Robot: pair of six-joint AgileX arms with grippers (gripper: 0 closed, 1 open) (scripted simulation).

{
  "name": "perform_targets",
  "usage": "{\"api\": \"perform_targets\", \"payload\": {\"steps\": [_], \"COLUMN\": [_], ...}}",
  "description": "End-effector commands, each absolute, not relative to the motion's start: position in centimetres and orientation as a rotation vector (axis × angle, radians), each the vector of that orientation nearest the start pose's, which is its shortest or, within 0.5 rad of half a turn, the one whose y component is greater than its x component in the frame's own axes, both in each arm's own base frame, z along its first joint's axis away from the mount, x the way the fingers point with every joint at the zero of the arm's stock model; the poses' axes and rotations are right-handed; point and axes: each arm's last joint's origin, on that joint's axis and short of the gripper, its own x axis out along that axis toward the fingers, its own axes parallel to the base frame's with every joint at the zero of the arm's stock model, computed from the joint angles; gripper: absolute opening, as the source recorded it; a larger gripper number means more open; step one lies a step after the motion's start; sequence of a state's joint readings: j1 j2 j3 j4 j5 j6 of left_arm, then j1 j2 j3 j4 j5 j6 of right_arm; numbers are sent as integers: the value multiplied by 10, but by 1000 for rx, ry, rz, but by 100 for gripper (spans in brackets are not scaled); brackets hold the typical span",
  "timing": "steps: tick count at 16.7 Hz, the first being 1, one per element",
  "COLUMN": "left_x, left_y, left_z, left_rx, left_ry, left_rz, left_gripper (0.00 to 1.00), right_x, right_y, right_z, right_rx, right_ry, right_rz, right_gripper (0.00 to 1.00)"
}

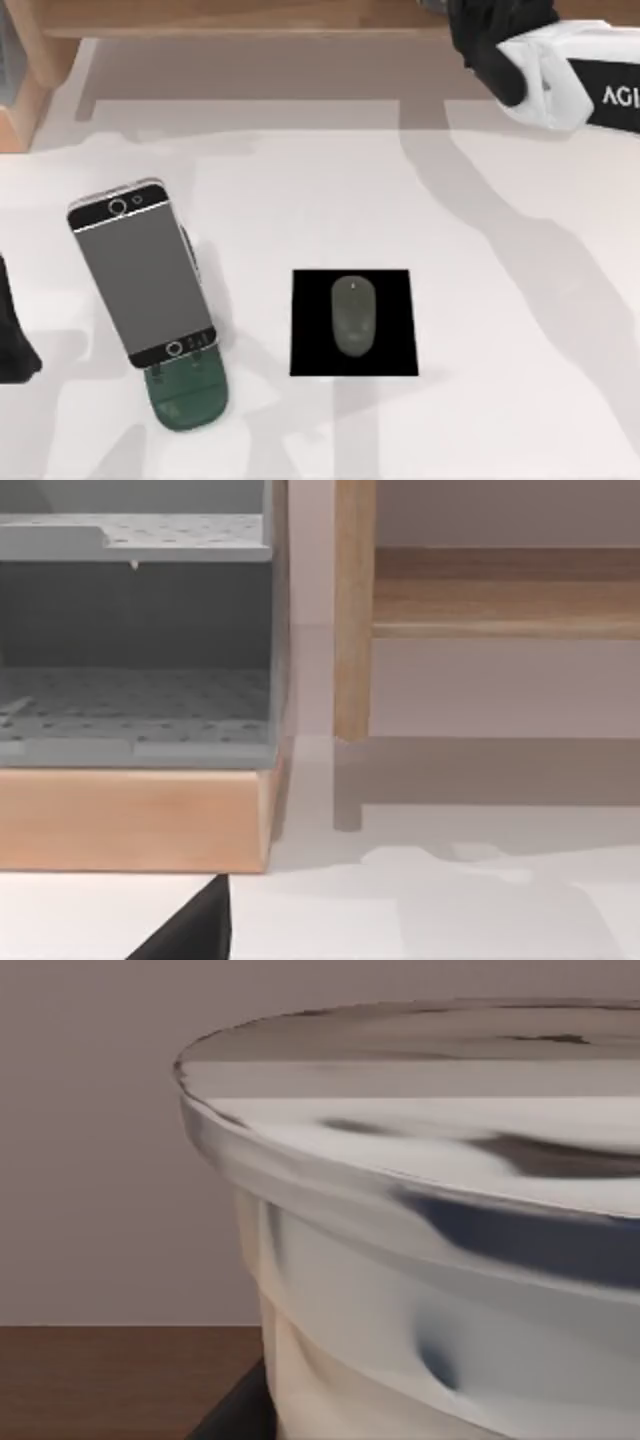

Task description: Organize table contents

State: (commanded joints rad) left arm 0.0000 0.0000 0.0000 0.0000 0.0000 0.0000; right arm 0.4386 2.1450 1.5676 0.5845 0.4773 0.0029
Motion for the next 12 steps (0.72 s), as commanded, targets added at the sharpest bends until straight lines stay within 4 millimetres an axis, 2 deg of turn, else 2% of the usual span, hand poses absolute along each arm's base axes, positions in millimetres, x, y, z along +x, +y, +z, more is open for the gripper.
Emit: {"api": "perform_targets", "payload": {"steps": [1, 12], "left_x": [106, 106], "left_y": [-1, -1], "left_z": [160, 160], "left_rx": [0, 0], "left_ry": [0, 0], "left_rz": [0, 0], "left_gripper": [100, 100], "right_x": [459, 459], "right_y": [206, 206], "right_z": [238, 238], "right_rx": [-6, -6], "right_ry": [-12, -12], "right_rz": [-14, -14], "right_gripper": [0, 83]}}
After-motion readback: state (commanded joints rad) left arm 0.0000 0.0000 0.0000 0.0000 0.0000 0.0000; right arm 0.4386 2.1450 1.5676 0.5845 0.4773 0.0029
